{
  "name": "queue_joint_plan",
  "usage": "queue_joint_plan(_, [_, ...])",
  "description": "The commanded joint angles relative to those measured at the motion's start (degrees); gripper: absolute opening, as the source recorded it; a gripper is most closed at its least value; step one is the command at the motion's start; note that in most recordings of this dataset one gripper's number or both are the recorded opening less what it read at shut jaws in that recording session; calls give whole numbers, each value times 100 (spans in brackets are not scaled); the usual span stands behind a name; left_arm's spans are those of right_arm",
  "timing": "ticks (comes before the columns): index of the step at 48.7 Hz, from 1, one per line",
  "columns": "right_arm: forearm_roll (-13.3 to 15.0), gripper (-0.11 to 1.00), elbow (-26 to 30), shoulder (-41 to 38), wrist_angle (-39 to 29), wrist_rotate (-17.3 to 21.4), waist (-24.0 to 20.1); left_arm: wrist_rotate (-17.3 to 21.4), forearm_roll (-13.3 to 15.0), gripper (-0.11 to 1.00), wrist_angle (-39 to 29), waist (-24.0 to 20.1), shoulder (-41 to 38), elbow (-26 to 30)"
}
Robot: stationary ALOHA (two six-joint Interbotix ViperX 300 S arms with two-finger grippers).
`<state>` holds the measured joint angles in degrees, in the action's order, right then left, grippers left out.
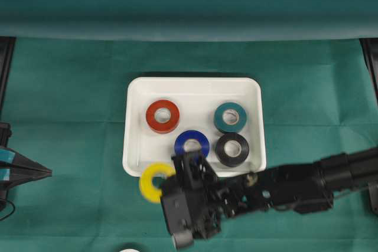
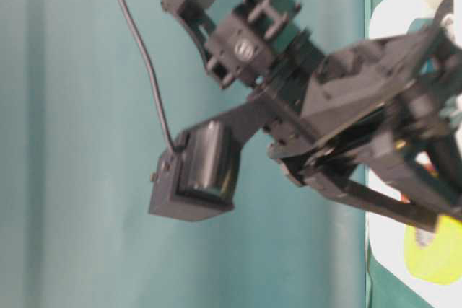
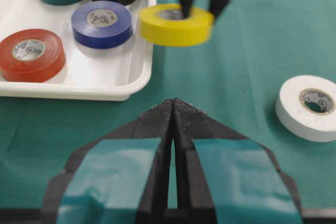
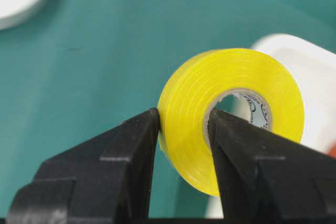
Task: Put the tape into the white case with the right arm.
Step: 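Carry the yellow roll into the tray's lower left and release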
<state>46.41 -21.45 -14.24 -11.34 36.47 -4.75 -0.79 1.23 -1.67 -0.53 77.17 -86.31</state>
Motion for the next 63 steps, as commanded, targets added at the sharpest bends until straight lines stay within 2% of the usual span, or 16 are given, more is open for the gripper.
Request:
queue_joint_plan(1, [18,2,167,105,18,-9,220,0,9,0,18,0,-44,79])
queue_joint_plan(11, [18,2,167,97,193,-9,703,0,9,0,18,-9,-44,79])
queue_joint_plan(17, [18,2,167,35,246,-9,844,0,9,0,18,0,-44,79])
queue_joint_plan(52, [18,2,176,-44,246,35,940,0,9,0,18,0,-44,79])
queue_joint_plan(56, [18,14,185,-35,246,53,940,0,9,0,18,0,-44,79])
queue_joint_plan(59, [18,29,185,-44,246,62,940,0,9,0,18,0,-44,79])
queue_joint_plan(63, [18,54,185,-35,246,62,940,0,9,0,18,0,-44,79])
